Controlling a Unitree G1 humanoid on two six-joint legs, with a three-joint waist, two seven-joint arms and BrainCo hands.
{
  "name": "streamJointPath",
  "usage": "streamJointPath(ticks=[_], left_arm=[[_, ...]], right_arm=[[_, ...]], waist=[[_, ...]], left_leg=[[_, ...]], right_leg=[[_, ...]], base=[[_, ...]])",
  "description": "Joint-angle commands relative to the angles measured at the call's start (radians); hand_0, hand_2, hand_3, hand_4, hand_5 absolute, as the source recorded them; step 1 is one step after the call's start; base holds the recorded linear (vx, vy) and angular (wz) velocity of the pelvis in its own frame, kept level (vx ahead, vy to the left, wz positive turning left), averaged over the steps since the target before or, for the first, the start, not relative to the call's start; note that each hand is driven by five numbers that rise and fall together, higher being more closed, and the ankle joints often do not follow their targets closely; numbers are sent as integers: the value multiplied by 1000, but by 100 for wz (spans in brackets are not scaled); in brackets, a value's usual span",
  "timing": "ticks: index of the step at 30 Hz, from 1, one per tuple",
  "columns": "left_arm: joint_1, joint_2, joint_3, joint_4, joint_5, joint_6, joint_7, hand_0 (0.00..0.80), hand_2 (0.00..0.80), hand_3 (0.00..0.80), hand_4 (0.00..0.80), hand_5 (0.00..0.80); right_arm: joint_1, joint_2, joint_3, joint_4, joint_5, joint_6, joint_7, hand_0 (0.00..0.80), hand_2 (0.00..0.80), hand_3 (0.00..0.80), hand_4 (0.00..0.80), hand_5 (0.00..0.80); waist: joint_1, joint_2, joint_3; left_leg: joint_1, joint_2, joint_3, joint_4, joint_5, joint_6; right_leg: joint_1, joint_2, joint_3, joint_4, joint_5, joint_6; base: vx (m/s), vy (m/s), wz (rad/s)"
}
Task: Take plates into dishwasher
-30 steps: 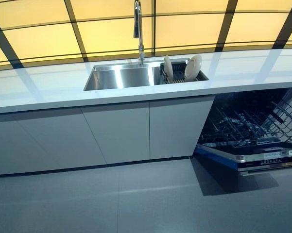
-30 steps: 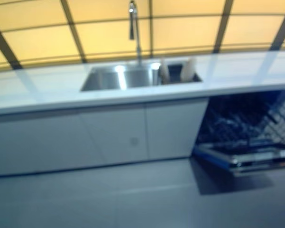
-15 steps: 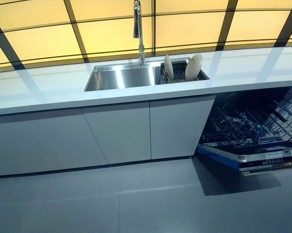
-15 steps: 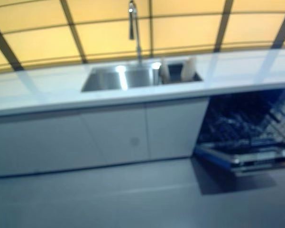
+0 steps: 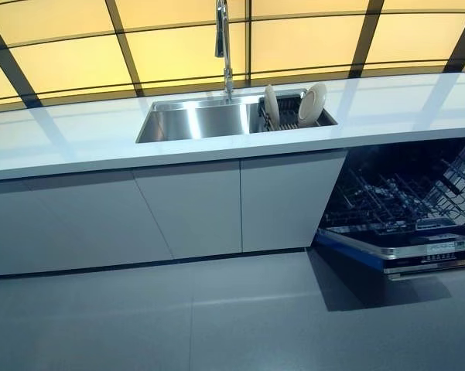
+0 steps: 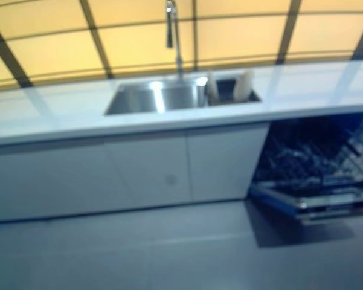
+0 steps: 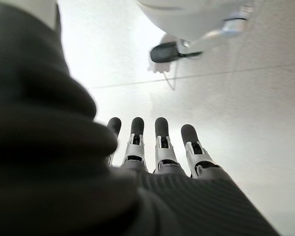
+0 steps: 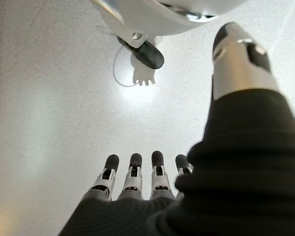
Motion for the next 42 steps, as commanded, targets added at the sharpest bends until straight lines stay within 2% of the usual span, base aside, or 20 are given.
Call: streamJointPath(ticks=[1,3,5,6,9,10,12,15,16,18,22,27,31,33,36,37,38,39,41,42], left_arm=[[-42,28,53,29,13,34,25,0,0,0,0,0],[-27,28,73,39,4,34,15,0,0,0,0,0],[-17,16,82,49,10,37,-3,0,0,0,0,0],[-9,5,79,54,3,38,-3,0,0,0,0,0],[16,-4,70,63,19,38,-37,0,0,0,0,0],[27,-8,63,66,29,40,-46,0,0,0,0,0],[41,-18,56,70,22,38,-49,0,0,0,0,0],[47,-30,62,56,0,45,-41,0,0,0,0,0],[37,-21,66,64,4,25,-27,0,0,0,0,0],[35,0,71,64,22,-10,-18,0,0,0,0,0],[-6,54,70,36,20,-8,-9,0,0,0,0,0],[-30,69,69,17,11,-7,-23,0,0,0,0,0],[-17,66,88,19,45,3,-28,0,0,0,0,0],[-17,69,98,29,51,4,-30,0,0,0,0,0],[-22,81,105,20,76,7,-46,0,0,0,0,0],[-33,88,91,21,91,5,-61,0,0,0,0,0],[-39,94,79,20,115,7,-74,0,0,0,0,0],[-46,99,64,17,115,13,-77,0,0,0,0,0],[-59,103,58,19,91,18,-68,0,0,0,0,0],[-69,107,55,15,73,24,-66,0,0,0,0,0]], right_arm=[[-91,-18,55,51,13,29,33,0,0,0,0,0],[-93,-27,60,51,30,27,46,0,0,0,0,0],[-88,-38,58,51,29,37,38,0,0,0,0,0],[-85,-42,54,56,37,37,37,0,0,0,0,0],[-84,-33,33,70,34,20,51,0,0,0,0,0],[-80,-29,31,72,53,23,54,0,0,0,0,0],[-76,-27,24,73,83,39,49,0,0,0,0,0],[-79,-32,9,80,84,40,52,0,0,0,0,0],[-80,-26,-2,81,72,44,58,0,0,0,0,0],[-67,-18,-6,82,36,33,72,0,0,0,0,0],[-66,-13,25,76,-37,-3,103,0,0,0,0,0],[-79,-27,37,70,43,23,62,0,0,0,0,0],[-71,-26,-14,79,86,46,55,0,0,0,0,0],[-68,-23,-40,88,88,48,55,0,0,0,0,0],[-64,-18,-68,91,73,33,49,0,0,0,0,0],[-58,-22,-75,88,61,17,51,0,0,0,0,0],[-53,-24,-77,88,68,3,43,0,0,0,0,0],[-51,-26,-71,85,85,-4,33,0,0,0,0,0],[-63,-31,-52,86,113,-9,27,0,0,0,0,0],[-75,-37,-46,89,113,-14,36,0,0,0,0,0]], waist=[[27,-92,75],[35,-95,111],[45,-72,144],[49,-62,154],[51,-58,167],[56,-48,165],[62,-42,157],[61,-39,132],[58,-46,120],[62,-57,118],[76,-67,98],[88,-59,75],[88,-64,52],[85,-67,37],[79,-78,13],[61,-79,16],[47,-81,18],[40,-74,26],[34,-43,36],[38,-22,43]], left_leg=[[-92,-41,9,341,-124,63],[-210,-7,29,584,-90,68],[-369,-60,2,722,-43,55],[-401,-92,-5,690,-20,37],[-378,-105,13,353,125,-2],[-359,-126,-41,158,218,-40],[-338,-139,-101,38,255,-49],[-314,-150,-95,30,143,-10],[-321,-151,-82,91,78,16],[-337,-157,-83,181,15,27],[-341,-148,-75,223,-8,37],[-400,-148,-94,255,-3,31],[-365,-161,-84,282,-63,63],[-341,-176,-89,290,-93,87],[-244,-231,-111,208,-97,139],[-214,-245,-114,187,-105,158],[-199,-247,-114,172,-101,164],[-186,-243,-112,170,-96,160],[-158,-193,-95,143,-69,135],[-143,-154,-76,141,-62,116]], right_leg=[[-17,5,26,209,-187,-54],[-25,21,36,252,-205,-81],[-30,44,40,274,-201,-91],[-23,53,45,273,-196,-82],[9,65,39,250,-188,-69],[35,79,48,242,-188,-62],[67,91,78,226,-189,-58],[84,73,115,235,-211,-42],[94,46,106,264,-242,-37],[117,21,90,294,-270,-33],[136,-9,38,267,-269,-23],[142,-14,30,182,-237,-19],[166,-52,3,194,-223,16],[171,-75,-5,255,-223,34],[74,-178,-10,575,-38,77],[-34,-174,46,750,-21,79],[-97,-138,88,815,-26,80],[-167,-135,96,826,-6,72],[-224,-97,86,687,-82,40],[-198,-66,70,493,-97,31]], base=[[11,-236,6],[14,-211,3],[0,-44,-10],[124,20,5],[239,11,5],[347,61,7],[398,114,12],[365,158,-26],[537,176,-50],[434,54,-28],[310,-26,-11],[199,-27,-3],[345,83,5],[426,159,3],[418,236,-2],[276,147,-19],[217,97,-7],[192,17,12],[171,-50,9],[149,-131,1]])
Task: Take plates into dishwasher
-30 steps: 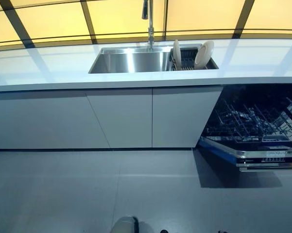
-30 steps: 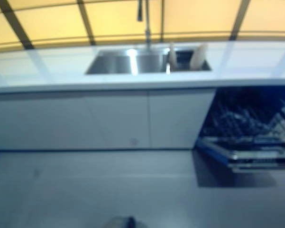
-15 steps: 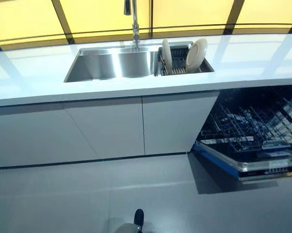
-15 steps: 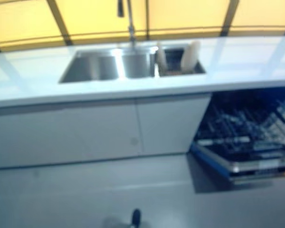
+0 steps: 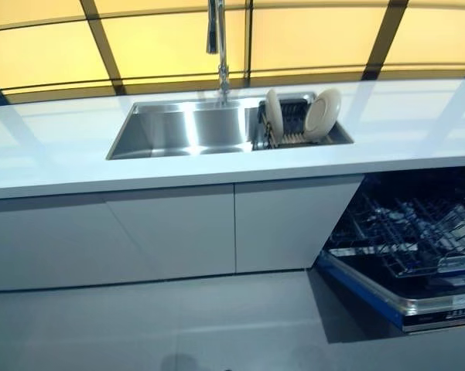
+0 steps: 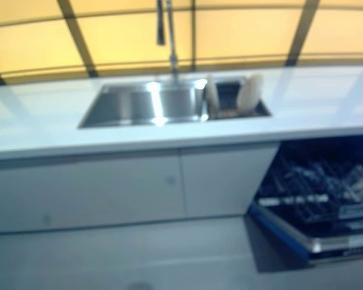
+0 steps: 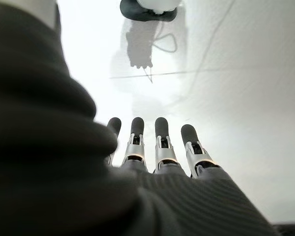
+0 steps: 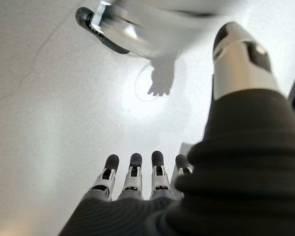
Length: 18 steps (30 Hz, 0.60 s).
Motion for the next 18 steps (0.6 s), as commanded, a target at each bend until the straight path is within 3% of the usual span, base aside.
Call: streamJointPath(ticks=[1,3,4,6,9,12,18], left_arm=[[-22,8,11,-6,4,15,-7,0,0,0,0,0],[-34,10,24,-2,5,12,-15,0,0,0,0,0],[-38,9,29,2,-5,13,-18,0,0,0,0,0],[-27,0,39,27,1,16,-21,0,0,0,0,0],[8,-24,40,28,84,6,-57,0,0,0,0,0],[19,-42,40,23,24,38,-34,0,0,0,0,0],[24,-33,7,-7,46,29,-51,0,0,0,0,0]], right_arm=[[-32,-63,8,-16,38,-34,-13,0,0,0,0,0],[-47,-66,4,-11,31,-52,-13,0,0,0,0,0],[-55,-67,4,-8,28,-57,-19,0,0,0,0,0],[-61,-64,8,-9,-4,-39,-35,0,0,0,0,0],[-52,-74,-8,-20,22,-61,-51,0,0,0,0,0],[-67,-85,-9,-38,18,-71,-20,0,0,0,0,0],[-79,-91,21,-81,34,-66,5,0,0,0,0,0]], waist=[[13,76,27],[12,74,43],[6,71,47],[-1,65,37],[-1,60,16],[6,68,4],[8,84,9]], left_leg=[[-47,72,43,104,-93,-8],[-47,69,64,159,-151,0],[-53,73,70,199,-186,7],[-21,90,83,233,-230,10],[30,111,78,206,-228,-11],[58,110,59,119,-194,-31],[74,115,43,58,-168,-38]], right_leg=[[84,97,11,-556,278,10],[13,116,58,-757,399,40],[-3,125,77,-738,387,36],[26,128,48,-682,330,24],[89,131,29,-690,291,5],[107,124,7,-728,292,4],[65,111,-18,-641,239,2]], base=[[135,-167,-10],[149,-208,-40],[296,-253,-47],[371,-219,-8],[345,-167,28],[202,-58,42],[136,-11,10]])
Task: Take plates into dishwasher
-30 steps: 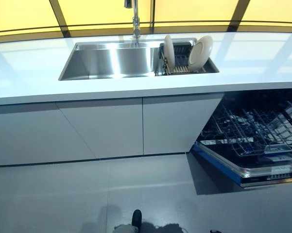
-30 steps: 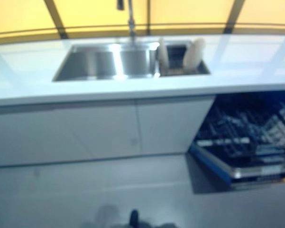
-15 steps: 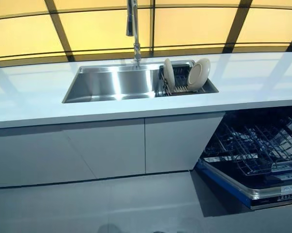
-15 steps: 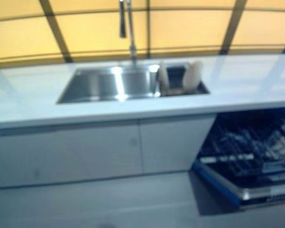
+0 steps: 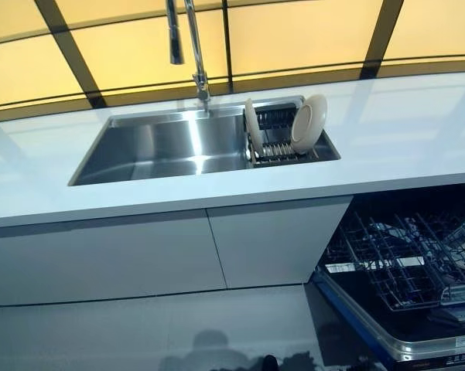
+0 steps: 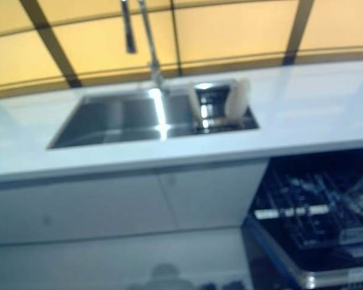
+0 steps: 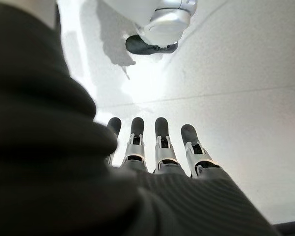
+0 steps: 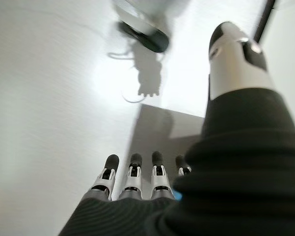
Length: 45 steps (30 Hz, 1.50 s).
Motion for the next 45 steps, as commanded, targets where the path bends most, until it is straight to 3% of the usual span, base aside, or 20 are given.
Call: streamJointPath(ticks=[1,5,6,9,10,12,13,14,15,16,17,21,27,29,31,33,34,37,41,45], left_arm=[[-29,28,-19,-15,15,9,4,0,0,0,0,0],[-45,37,-33,-49,-3,55,14,0,0,0,0,0],[-44,38,-32,-53,-11,62,19,0,0,0,0,0],[-35,26,-19,-55,-38,70,32,0,0,0,0,0],[-28,22,-14,-55,-38,69,36,0,0,0,0,0],[-22,15,-13,-47,-46,67,43,0,0,0,0,0],[-20,13,-13,-41,-48,65,46,0,0,0,0,0],[-24,12,-14,-28,-32,58,41,0,0,0,0,0],[-27,10,-16,-16,-19,50,42,0,0,0,0,0],[-30,7,-15,-9,-3,48,48,0,0,0,0,0],[-32,9,-19,-2,18,49,50,0,0,0,0,0],[-47,55,-19,-20,33,62,45,0,0,0,0,0],[-77,76,-22,-45,51,67,11,0,0,0,0,0],[-80,80,-20,-57,70,78,1,0,0,0,0,0],[-67,98,-25,-77,110,87,-23,0,0,0,0,0],[-57,118,-35,-104,103,111,-23,0,0,0,0,0],[-53,133,-30,-123,46,126,6,0,0,0,0,0],[-54,163,21,-132,19,128,22,0,0,0,0,0],[-27,168,53,-156,57,119,-13,0,0,0,0,0],[3,184,69,-122,91,82,-21,0,0,0,0,0]], right_arm=[[-20,7,21,8,30,-10,36,0,0,0,0,0],[-27,6,44,-38,36,24,114,0,0,0,0,0],[-26,5,52,-53,32,45,139,0,0,0,0,0],[-10,-16,93,-95,-7,95,234,0,0,0,0,0],[-4,-18,101,-97,-8,97,256,0,0,0,0,0],[-4,-15,108,-80,-5,108,300,0,0,0,0,0],[-6,-9,108,-61,-6,109,321,0,0,0,0,0],[-11,1,102,-35,-11,97,337,0,0,0,0,0],[-10,5,97,-27,-19,91,341,0,0,0,0,0],[-8,13,94,-20,-28,87,347,0,0,0,0,0],[-3,26,94,-13,-21,101,344,0,0,0,0,0],[14,43,88,-12,-23,117,378,0,0,0,0,0],[-3,47,96,-19,10,117,374,0,0,0,0,0],[-4,55,93,-31,3,107,395,0,0,0,0,0],[7,45,99,-102,-28,63,441,0,0,0,0,0],[-1,17,118,-187,-41,66,465,0,0,0,0,0],[-23,-10,131,-234,-87,33,502,0,0,0,0,0],[-40,-81,157,-375,-85,15,668,0,0,0,0,0],[-3,-195,124,-578,-20,-4,964,0,0,0,0,0],[17,-309,126,-779,111,44,1164,0,0,0,0,0]], waist=[[11,-12,22],[18,-32,22],[25,-41,20],[50,-55,56],[53,-54,68],[57,-66,88],[58,-77,91],[55,-79,90],[55,-75,93],[54,-76,87],[57,-81,74],[65,-92,38],[77,-89,30],[80,-87,22],[70,-81,29],[61,-70,42],[65,-66,47],[58,-83,44],[57,-116,12],[57,-133,-11]], left_leg=[[9,-71,13,9,-18,38],[20,-51,15,96,-58,13],[1,-38,25,166,-23,-3],[-273,-9,39,688,135,-25],[-333,-10,37,739,136,-30],[-345,-21,55,620,106,-24],[-292,-27,73,413,89,-26],[-228,-30,94,151,128,-38],[-224,-40,77,55,179,-54],[-221,-50,27,23,189,-40],[-194,-68,-10,14,166,-28],[-119,-73,-10,5,109,5],[-188,-77,38,124,47,34],[-172,-83,32,102,45,50],[-115,-97,21,42,62,67],[-84,-75,28,2,88,55],[-77,-50,58,-16,98,40],[-82,-26,84,-37,93,39],[-63,-15,103,-77,102,18],[-20,-9,105,-145,120,-3]], right_leg=[[35,-70,12,44,-85,115],[49,-68,-8,76,-135,86],[72,-65,-18,59,-139,70],[152,-40,-53,17,-138,16],[167,-33,-57,16,-134,11],[200,-48,-53,7,-128,23],[225,-67,-50,-8,-125,44],[253,-80,-70,-25,-121,63],[267,-76,-78,-16,-131,63],[271,-76,-72,-9,-140,61],[276,-76,-50,2,-156,70],[286,-107,-54,-14,-148,110],[287,-138,-57,-54,-122,126],[276,-150,-74,9,-136,132],[151,-175,-53,252,-78,148],[125,-153,-16,183,-50,141],[119,-142,-26,13,5,154],[125,-104,0,-36,-28,156],[200,-96,-41,-126,-27,153],[245,-88,-58,-181,-18,161]], base=[[141,-30,12],[178,-85,7],[242,-148,7],[77,-128,9],[22,-13,18],[136,71,5],[271,213,4],[315,250,18],[307,240,40],[335,188,44],[298,135,39],[311,112,2],[129,75,-7],[162,99,-7],[110,88,-29],[-5,-43,-13],[-58,-156,-15],[3,-206,-46],[106,-153,0],[113,-78,21]])
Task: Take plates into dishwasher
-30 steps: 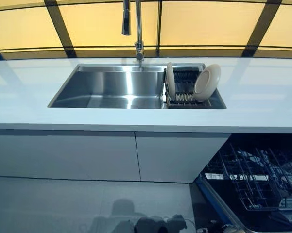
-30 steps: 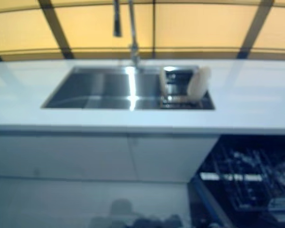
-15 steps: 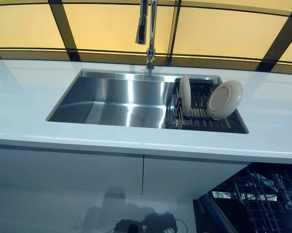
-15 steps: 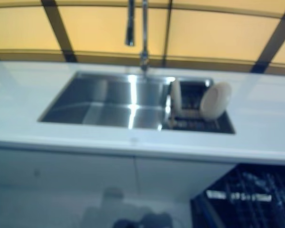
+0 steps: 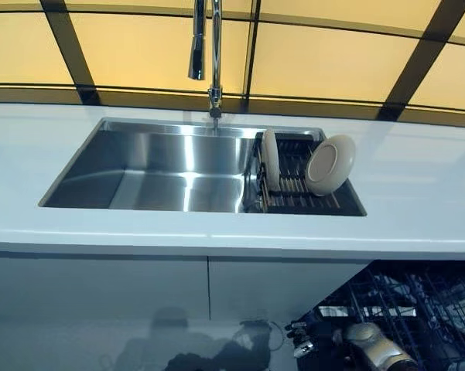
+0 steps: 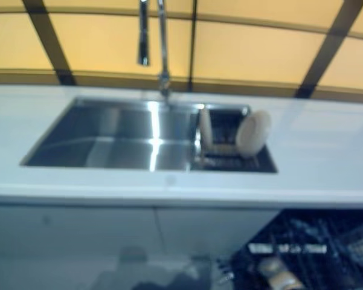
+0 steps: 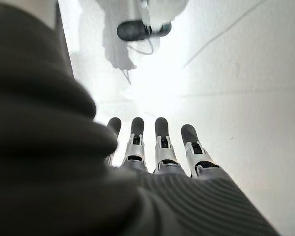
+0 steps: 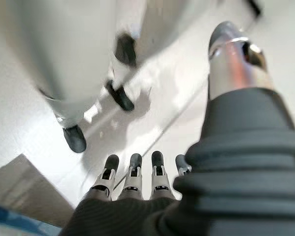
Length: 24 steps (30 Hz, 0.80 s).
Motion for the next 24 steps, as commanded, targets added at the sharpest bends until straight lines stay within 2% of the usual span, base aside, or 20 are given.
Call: streamJointPath(ticks=[1,4,11,12,13,14,16,19,24], left_arm=[[-30,35,27,50,55,-32,-13,0,0,0,0,0],[-22,42,31,93,63,-70,-17,0,0,0,0,0],[-8,43,43,139,73,-121,-19,0,0,0,0,0],[-9,44,43,144,73,-125,-22,0,0,0,0,0],[-11,44,42,152,79,-129,-29,0,0,0,0,0],[-11,44,41,153,80,-128,-31,0,0,0,0,0],[-10,35,37,162,100,-133,-33,0,0,0,0,0],[-7,24,36,161,119,-131,-35,0,0,0,0,0],[-20,10,9,162,110,-125,-35,0,0,0,0,0]], right_arm=[[-38,-71,-16,-141,168,35,196,0,0,0,0,0],[-54,-97,-29,-290,294,117,314,0,0,0,0,0],[-121,-126,-96,-489,497,215,331,0,0,0,0,0],[-137,-130,-116,-509,568,229,315,0,0,0,0,0],[-174,-128,-158,-532,718,270,272,0,0,0,0,0],[-186,-122,-172,-535,746,289,262,0,0,0,0,0],[-256,-87,-257,-515,922,292,135,0,0,0,0,0],[-326,-74,-340,-463,1035,272,-6,0,0,0,0,0],[-480,-147,-436,-332,1200,188,-160,0,0,0,0,0]], waist=[[5,-14,-14],[-1,-14,-22],[-11,-6,-33],[-12,-5,-34],[-15,-3,-36],[-16,-2,-37],[-17,4,-43],[-17,10,-49],[-16,15,-60]], left_leg=[[3,-26,27,-16,-42,27],[8,-25,30,-20,-47,22],[20,-23,37,-20,-64,23],[22,-23,38,-20,-66,23],[26,-22,37,-20,-70,24],[28,-22,37,-20,-72,24],[35,-22,33,-20,-84,26],[44,-22,32,-20,-94,27],[58,-23,31,-20,-108,24]], right_leg=[[31,-15,2,10,-52,59],[35,-13,7,3,-55,60],[37,-19,17,5,-67,64],[38,-19,19,4,-67,64],[41,-20,22,3,-69,64],[41,-20,23,3,-70,64],[46,-20,29,3,-77,65],[51,-21,30,6,-85,66],[64,-23,22,2,-95,64]], base=[[79,-36,-6],[60,-10,-1],[35,9,-2],[40,7,1],[38,7,-2],[45,6,-10],[44,4,-13],[13,1,-2],[0,0,0]])
